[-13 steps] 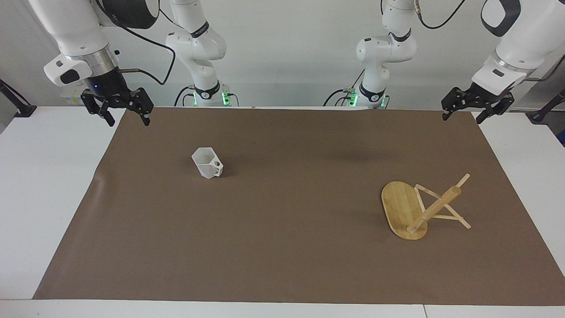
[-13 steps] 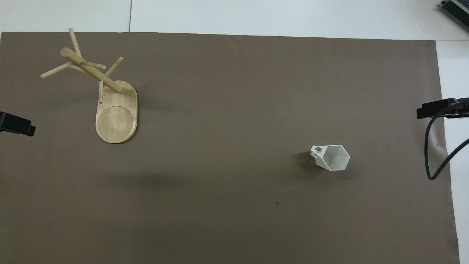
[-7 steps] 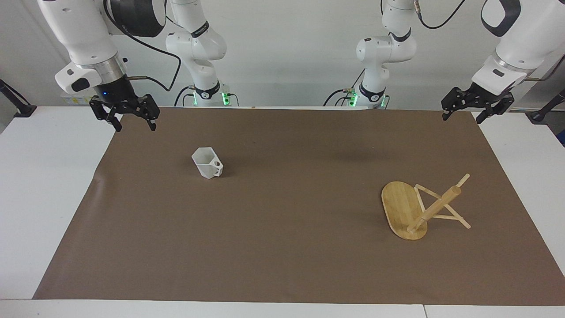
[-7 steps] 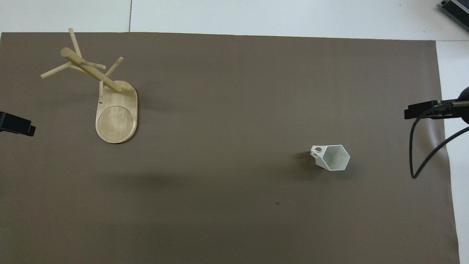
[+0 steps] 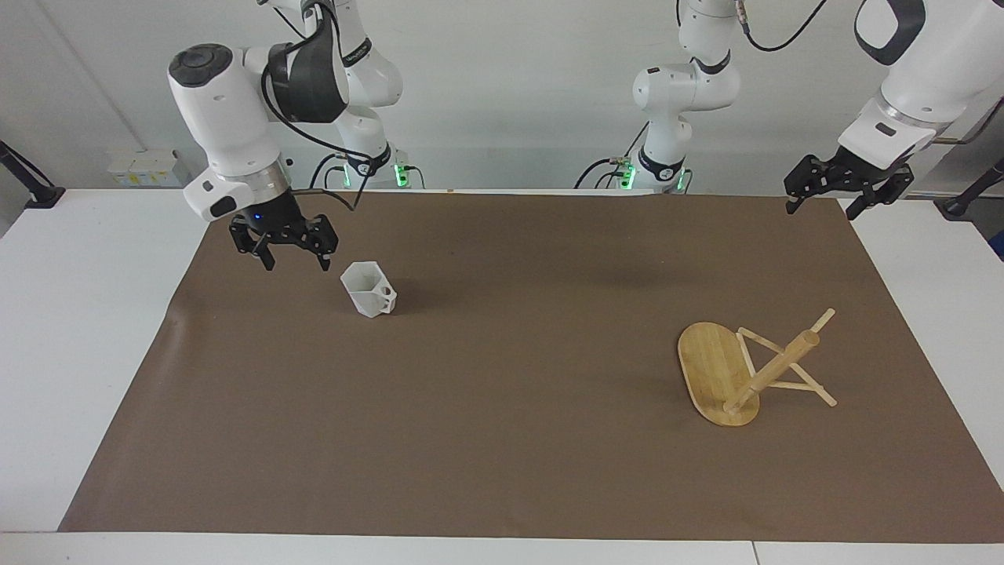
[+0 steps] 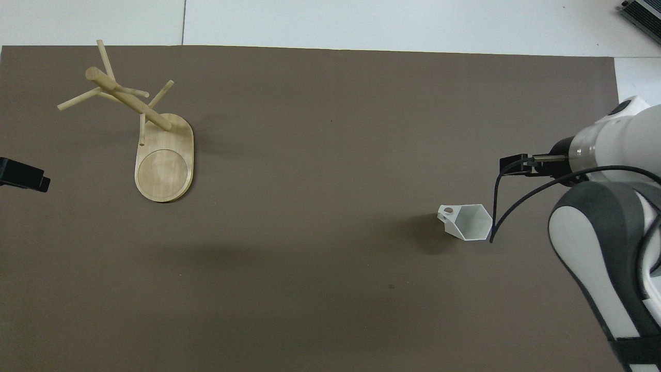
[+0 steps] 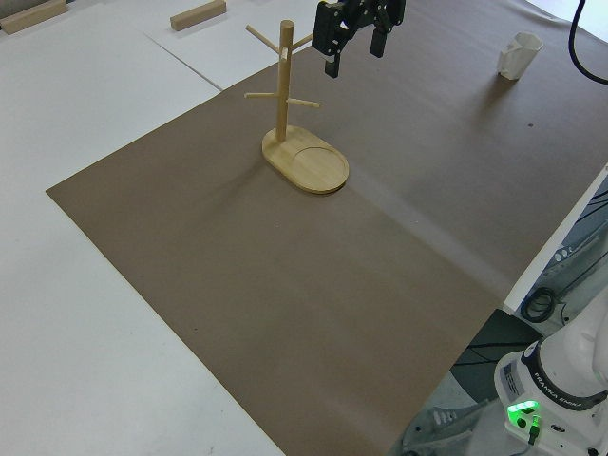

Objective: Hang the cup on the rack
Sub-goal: 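Move the right gripper toward the white mug's open end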

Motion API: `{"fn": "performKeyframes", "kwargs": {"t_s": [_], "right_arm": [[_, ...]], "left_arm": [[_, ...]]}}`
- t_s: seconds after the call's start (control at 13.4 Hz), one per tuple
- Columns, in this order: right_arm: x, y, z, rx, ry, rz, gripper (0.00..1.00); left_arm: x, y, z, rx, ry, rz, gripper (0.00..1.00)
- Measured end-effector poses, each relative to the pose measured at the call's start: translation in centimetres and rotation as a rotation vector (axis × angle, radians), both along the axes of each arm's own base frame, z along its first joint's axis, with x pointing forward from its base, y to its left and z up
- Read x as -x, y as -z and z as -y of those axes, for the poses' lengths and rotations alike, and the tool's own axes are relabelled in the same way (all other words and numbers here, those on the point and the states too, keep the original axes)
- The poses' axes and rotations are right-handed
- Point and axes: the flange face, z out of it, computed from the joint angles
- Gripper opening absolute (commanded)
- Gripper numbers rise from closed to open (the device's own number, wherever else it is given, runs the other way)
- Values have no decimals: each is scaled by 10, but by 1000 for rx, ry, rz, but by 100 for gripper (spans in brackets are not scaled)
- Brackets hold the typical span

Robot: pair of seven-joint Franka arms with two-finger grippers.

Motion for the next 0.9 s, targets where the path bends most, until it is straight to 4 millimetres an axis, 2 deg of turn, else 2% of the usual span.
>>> {"fn": "performKeyframes", "kwargs": {"t_s": [0.15,0.45,0.6,0.9], "right_arm": [[3,21,-5,0,8,-41,100],[17,59,-3,4,41,-121,100],[24,72,-2,8,78,-150,100],[41,86,-2,16,91,-185,100]], "left_arm": [[0,0,0,0,0,0,100],[0,0,0,0,0,0,100],[0,0,0,0,0,0,100],[0,0,0,0,0,0,100]]}}
